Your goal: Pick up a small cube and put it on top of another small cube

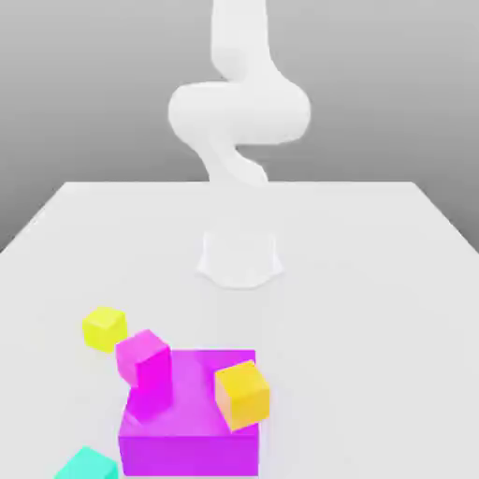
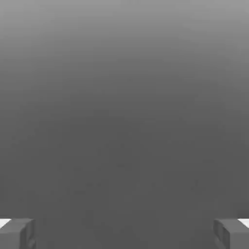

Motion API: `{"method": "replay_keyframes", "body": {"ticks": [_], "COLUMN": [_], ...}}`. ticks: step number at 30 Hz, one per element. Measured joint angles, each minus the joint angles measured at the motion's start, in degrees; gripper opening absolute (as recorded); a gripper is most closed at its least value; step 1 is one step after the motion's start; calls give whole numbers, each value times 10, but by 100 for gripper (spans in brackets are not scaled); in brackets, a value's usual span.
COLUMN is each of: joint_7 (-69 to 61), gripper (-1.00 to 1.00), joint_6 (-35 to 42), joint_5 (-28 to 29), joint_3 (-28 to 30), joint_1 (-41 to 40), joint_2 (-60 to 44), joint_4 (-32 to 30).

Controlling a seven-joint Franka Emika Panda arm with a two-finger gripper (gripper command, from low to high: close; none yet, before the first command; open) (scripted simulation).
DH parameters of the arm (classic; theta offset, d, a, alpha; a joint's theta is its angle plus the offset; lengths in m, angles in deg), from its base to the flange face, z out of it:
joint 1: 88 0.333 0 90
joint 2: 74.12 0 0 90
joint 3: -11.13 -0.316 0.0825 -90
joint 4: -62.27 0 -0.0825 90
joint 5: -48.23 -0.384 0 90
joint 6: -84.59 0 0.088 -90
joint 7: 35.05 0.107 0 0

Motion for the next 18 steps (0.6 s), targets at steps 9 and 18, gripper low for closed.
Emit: {"method": "replay_keyframes", "body": {"ticks": [9, 18], "joint_7": [21, 33], "gripper": [0, 0], "joint_6": [-51, -101], "joint_5": [-6, -23], "joint_3": [27, 56], "joint_1": [-24, -50], "joint_2": [-190, -377], "joint_4": [11, 22]}}
